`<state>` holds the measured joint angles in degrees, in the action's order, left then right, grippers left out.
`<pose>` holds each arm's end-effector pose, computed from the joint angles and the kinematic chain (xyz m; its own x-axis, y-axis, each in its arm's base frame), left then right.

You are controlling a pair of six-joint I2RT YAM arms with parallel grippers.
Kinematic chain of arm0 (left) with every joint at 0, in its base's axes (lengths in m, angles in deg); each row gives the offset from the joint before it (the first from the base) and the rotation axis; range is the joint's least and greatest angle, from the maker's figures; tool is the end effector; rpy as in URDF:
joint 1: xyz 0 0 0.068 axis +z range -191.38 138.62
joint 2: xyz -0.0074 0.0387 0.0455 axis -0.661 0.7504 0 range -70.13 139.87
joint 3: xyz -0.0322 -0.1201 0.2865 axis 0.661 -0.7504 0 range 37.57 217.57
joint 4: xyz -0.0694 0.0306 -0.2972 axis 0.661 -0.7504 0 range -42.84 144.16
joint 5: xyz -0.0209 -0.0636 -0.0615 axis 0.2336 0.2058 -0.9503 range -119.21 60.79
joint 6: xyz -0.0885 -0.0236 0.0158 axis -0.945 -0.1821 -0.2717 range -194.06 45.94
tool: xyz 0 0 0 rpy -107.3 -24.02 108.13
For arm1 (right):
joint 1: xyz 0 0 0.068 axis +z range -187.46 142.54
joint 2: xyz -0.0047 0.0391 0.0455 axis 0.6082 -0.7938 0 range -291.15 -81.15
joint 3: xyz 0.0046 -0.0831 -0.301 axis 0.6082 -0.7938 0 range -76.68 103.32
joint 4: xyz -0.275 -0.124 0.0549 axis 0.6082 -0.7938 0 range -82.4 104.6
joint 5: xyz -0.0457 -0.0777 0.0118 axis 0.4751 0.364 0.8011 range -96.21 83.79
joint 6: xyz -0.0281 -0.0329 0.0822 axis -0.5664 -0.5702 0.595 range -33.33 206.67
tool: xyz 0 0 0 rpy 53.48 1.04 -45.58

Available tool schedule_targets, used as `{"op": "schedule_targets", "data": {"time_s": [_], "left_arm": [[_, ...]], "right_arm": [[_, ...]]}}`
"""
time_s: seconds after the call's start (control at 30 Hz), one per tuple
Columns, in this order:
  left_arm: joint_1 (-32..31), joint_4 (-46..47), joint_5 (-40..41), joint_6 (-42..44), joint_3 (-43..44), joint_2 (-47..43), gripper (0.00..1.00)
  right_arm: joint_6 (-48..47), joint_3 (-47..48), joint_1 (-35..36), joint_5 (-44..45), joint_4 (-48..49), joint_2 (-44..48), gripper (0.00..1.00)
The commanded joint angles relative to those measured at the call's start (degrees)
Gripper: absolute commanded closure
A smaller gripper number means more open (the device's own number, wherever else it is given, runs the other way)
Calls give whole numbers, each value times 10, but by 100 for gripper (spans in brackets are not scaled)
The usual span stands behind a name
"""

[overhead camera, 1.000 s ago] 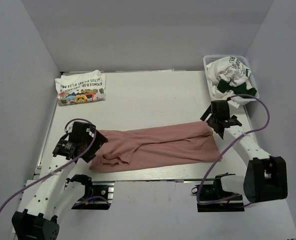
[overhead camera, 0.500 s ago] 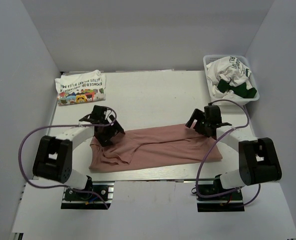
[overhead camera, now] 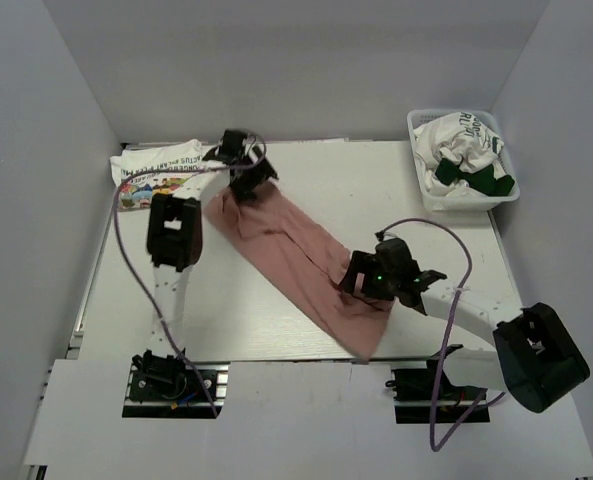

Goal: Fold and stack the t-shirts

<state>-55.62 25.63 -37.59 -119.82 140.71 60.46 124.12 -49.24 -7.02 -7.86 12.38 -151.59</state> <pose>0.5721 -0.1578 0.1332 -0.7916 -0.5303 -0.3037 -0.3505 0.8011 -0.4851 0.2436 0.1461 0.1330 -0.8044 0.2322 -0.5469 -0.0439 0.8947 0.4445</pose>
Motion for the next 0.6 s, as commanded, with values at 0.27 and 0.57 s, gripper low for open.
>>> {"op": "schedule_targets", "data": {"time_s": [0.27, 0.57], "left_arm": [[-29, 142, -106, -39, 359, 338, 1], [-54, 240, -139, -24, 352, 344, 1]], "right_arm": [[-103, -9, 239, -142, -124, 0, 10], [-142, 3, 322, -167, -44, -52, 10]]}}
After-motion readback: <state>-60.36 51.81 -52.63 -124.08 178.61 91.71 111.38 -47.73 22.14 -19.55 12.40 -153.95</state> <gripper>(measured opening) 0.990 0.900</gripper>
